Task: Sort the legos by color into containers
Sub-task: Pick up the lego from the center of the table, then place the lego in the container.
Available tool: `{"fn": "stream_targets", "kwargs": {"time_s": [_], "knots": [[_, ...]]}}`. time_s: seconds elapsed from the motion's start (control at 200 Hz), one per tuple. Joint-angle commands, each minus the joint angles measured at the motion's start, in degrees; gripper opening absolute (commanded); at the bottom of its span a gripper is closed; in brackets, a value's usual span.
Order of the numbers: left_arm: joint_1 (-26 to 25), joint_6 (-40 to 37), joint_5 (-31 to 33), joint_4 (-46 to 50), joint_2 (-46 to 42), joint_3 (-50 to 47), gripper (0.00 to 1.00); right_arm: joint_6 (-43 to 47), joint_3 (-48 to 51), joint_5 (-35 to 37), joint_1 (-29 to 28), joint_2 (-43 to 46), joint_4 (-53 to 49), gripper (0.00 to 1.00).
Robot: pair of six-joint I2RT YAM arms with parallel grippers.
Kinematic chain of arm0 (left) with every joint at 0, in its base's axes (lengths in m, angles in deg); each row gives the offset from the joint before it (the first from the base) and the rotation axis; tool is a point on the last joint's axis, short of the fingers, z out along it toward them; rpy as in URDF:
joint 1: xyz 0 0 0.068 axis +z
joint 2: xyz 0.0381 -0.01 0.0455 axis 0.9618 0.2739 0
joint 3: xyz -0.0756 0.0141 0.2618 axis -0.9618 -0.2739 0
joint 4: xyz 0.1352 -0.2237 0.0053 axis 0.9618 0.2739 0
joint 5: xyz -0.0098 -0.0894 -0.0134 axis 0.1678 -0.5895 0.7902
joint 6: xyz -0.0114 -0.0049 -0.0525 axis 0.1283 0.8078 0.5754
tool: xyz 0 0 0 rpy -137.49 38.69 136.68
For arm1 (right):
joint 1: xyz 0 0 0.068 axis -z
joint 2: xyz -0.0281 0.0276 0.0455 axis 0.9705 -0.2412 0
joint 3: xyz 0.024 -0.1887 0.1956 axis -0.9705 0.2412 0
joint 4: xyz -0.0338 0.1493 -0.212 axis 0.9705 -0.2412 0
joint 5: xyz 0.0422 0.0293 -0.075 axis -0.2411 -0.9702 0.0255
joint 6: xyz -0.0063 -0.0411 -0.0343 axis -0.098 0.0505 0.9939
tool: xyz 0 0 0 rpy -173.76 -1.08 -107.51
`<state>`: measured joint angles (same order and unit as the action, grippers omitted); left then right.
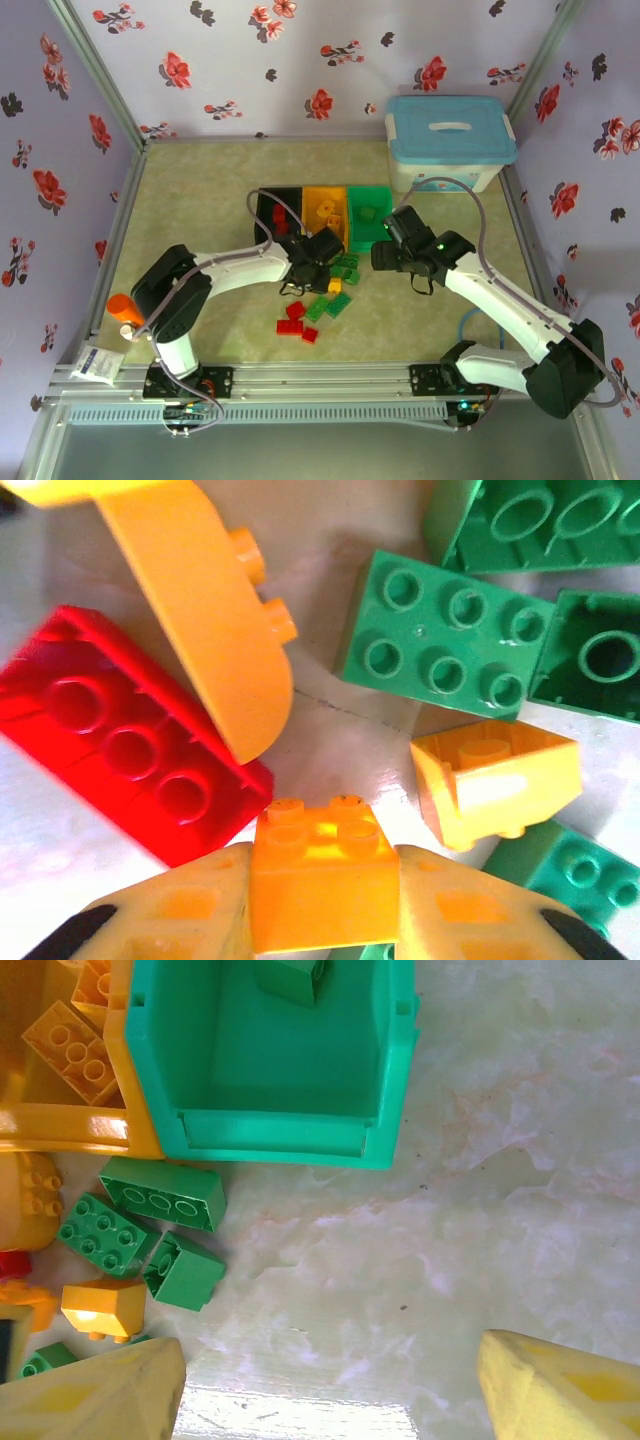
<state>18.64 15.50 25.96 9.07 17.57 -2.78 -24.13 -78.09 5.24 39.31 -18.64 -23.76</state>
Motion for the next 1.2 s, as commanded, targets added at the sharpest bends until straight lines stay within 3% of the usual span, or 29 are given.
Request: {"fn": "stream_targets", "kwargs": {"time_s": [0.0, 0.315, 0.525, 0.605, 0.665, 0.745, 0.985, 1.195], "knots": [[3.11, -3.16, 2.68, 2.01, -5.01, 5.37, 0.28, -1.72, 0.38, 0.55, 0.3, 0.25, 1.05, 0.77], [11.0, -10.29, 1.14, 6.53, 6.76, 24.78, 0.27, -4.28, 2.2, -1.2, 0.3, 0.72, 1.32, 0.76], [13.7, -11.82, 0.2, 9.13, 14.44, 32.03, 0.29, -4.64, 3.63, -1.72, 0.26, 2.25, 1.56, 0.76], [13.81, -12.12, 0.26, 10.06, 15.59, 33.52, 0.33, -4.55, 3.55, -2.28, 0.26, 1.71, 1.67, 0.76], [13.89, -12.23, 0.26, 10.43, 15.53, 34.04, 0.44, -4.48, 3.33, -2.84, 0.26, 1.13, 2.16, 0.76], [13.75, -12.39, 0.09, 10.05, 13.84, 33.67, 0.5, -3.92, 3.06, -4.55, 0.26, 0.4, 3.38, 0.76], [12.83, -12.41, 0.18, 7.07, 1.05, 27.3, 0.54, -4.67, 1.1, -6.22, -2.3, -4.5, 6.22, 0.75], [12.83, -10.0, 1.87, -0.22, -15.44, 9.47, 0.54, -5.59, -3.45, -5.93, -8.67, -13.63, 7.71, 0.75]]}}
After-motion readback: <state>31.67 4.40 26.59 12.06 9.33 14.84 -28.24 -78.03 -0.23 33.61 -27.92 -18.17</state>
